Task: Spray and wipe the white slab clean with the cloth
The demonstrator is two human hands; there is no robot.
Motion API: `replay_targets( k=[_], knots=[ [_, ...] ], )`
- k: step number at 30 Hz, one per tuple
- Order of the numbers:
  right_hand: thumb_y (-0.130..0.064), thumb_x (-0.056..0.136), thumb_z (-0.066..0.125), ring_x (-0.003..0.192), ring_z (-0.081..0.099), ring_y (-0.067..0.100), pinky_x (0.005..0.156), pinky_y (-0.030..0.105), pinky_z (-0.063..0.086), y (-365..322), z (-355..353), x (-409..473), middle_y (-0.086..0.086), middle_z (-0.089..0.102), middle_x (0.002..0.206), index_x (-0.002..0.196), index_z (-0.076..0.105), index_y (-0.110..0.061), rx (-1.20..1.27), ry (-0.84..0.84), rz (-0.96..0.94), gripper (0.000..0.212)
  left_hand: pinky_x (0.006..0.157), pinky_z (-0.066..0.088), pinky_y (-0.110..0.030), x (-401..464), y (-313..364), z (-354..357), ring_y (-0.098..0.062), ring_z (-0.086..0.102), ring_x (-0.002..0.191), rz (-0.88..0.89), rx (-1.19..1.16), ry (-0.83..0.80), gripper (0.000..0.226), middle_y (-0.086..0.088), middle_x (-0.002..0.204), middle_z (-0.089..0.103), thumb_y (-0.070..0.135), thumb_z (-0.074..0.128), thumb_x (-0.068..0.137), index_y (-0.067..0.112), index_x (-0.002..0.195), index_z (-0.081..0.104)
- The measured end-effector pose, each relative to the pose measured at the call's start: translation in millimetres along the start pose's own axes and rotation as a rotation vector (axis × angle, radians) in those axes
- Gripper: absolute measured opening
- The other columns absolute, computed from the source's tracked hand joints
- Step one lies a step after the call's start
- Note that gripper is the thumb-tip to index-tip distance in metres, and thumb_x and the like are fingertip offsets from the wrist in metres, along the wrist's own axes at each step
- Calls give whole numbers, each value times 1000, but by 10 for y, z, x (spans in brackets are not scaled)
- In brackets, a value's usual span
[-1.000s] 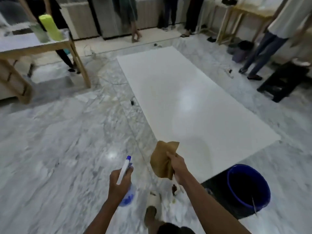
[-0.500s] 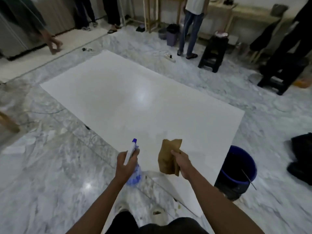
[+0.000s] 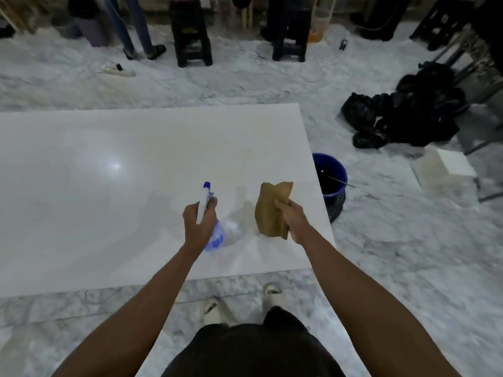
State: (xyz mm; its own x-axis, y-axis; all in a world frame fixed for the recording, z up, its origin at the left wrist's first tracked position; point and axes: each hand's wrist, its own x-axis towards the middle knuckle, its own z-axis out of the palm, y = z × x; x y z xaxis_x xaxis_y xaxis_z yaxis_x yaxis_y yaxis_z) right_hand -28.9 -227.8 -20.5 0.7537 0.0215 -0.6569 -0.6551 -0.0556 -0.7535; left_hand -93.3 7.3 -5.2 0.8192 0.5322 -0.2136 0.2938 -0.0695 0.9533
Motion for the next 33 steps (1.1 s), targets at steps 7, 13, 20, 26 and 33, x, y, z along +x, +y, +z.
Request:
replay_targets(
  k=[7, 13, 20, 26, 33],
  knots=[
    [-25, 99, 52, 97, 64, 30, 85, 44, 51, -185, -318, -104, 9, 69, 104, 113, 64, -10, -413, 289, -321, 23, 60, 44, -27, 83, 97, 292, -22, 52, 58, -24, 1, -77, 33, -3, 54, 53, 22, 64, 100, -1, 77, 71],
    [-6, 82, 63, 69, 69, 32, 62, 37, 53, 105, -431, 1, 7, 75, 90, 113, 70, -17, -1149, 503, -805, 34, 48, 38, -18, 23, 55, 582, -26, 52, 56, 4, 7, -60, 51, -18, 59, 54, 24, 62, 102, -11, 65, 56],
    [-54, 88, 28, 138, 43, 42, 99, 60, 47, 1209, -322, 214, 9, 40, 156, 141, 52, -40, -1570, -326, -254, 60, 55, 46, -19, -185, -138, 723, -4, 60, 49, 71, 87, -17, 38, -2, 54, 60, 17, 63, 101, 6, 64, 62],
    [-49, 104, 27, 148, -27, 33, 121, 54, -10, 1010, -332, 213, 1, -26, 163, 155, -2, -47, -1554, -347, -334, 58, 72, 55, -31, -244, -170, 654, -5, 65, 67, 171, 136, -25, 10, 28, 83, 73, 20, 75, 92, 26, 90, 67],
    [-42, 87, 13, 153, 12, 28, 124, 41, 5, 1141, -407, -10, 2, 11, 166, 156, 26, -25, -1217, -170, -515, 72, 106, 49, -41, -377, -545, 455, -23, 63, 119, -1, 246, -86, 75, -8, 129, 65, 49, 87, 77, 23, 139, 55]
  ],
)
